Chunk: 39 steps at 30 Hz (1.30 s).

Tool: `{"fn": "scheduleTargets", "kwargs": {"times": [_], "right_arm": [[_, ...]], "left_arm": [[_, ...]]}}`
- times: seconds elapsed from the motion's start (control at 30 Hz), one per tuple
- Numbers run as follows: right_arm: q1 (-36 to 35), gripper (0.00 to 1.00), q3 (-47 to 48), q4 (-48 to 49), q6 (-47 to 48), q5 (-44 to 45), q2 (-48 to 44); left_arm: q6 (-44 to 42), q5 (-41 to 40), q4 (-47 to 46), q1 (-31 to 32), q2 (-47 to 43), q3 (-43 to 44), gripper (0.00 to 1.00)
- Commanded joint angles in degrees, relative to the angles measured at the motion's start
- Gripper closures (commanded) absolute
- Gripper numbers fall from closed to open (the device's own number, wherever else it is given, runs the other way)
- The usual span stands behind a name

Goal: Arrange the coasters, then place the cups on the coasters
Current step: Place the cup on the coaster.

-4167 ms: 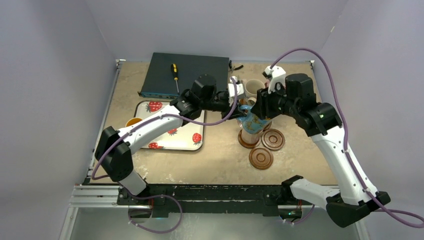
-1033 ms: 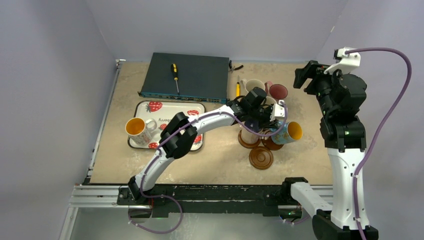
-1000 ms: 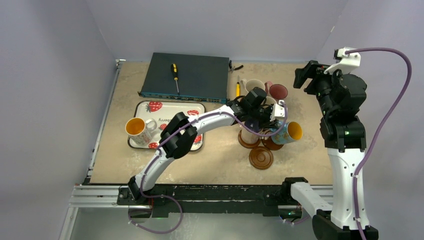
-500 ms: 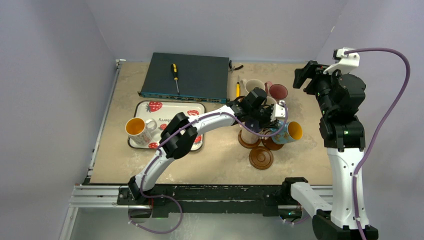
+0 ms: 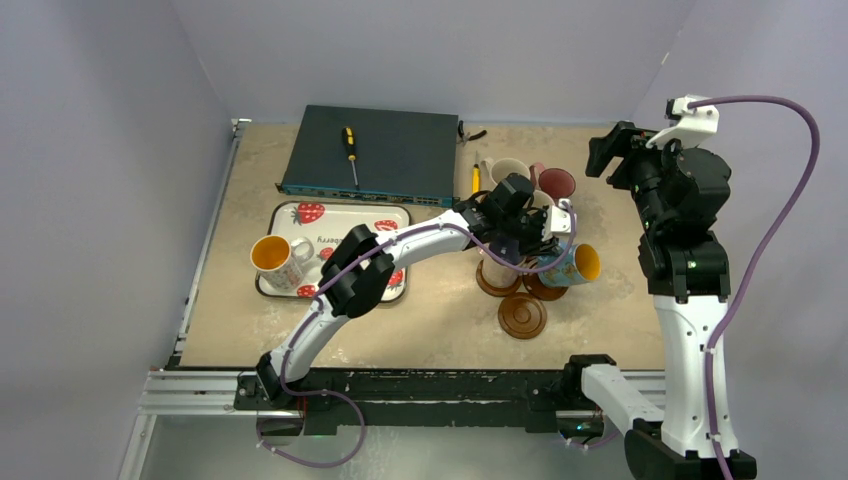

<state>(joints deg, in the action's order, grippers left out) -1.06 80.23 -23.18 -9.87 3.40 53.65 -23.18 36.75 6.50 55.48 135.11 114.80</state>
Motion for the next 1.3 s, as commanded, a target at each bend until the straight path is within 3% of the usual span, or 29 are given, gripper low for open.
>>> {"fn": "scheduleTargets", "kwargs": {"times": [0.0,0.7,1.27], "right_arm": [[0.1,0.21,0.1,2.6,0.3,-1.0,0.3],[0.1,0.21,-0.5,2.6,0.0,-2.4,0.6],[0.1,0.21,-0.7,2.5,-0.2,-2.6,0.7]], "left_arm": [[-1.1,-0.3,-3.0,-0.6,-0.1,2.5,0.69],[-1.6,-0.9,-2.2,-0.5,-4.2,-0.3,0.63],[-1.3,-1.0,-1.1,-0.5,-6.4,-0.4,0.53]]}}
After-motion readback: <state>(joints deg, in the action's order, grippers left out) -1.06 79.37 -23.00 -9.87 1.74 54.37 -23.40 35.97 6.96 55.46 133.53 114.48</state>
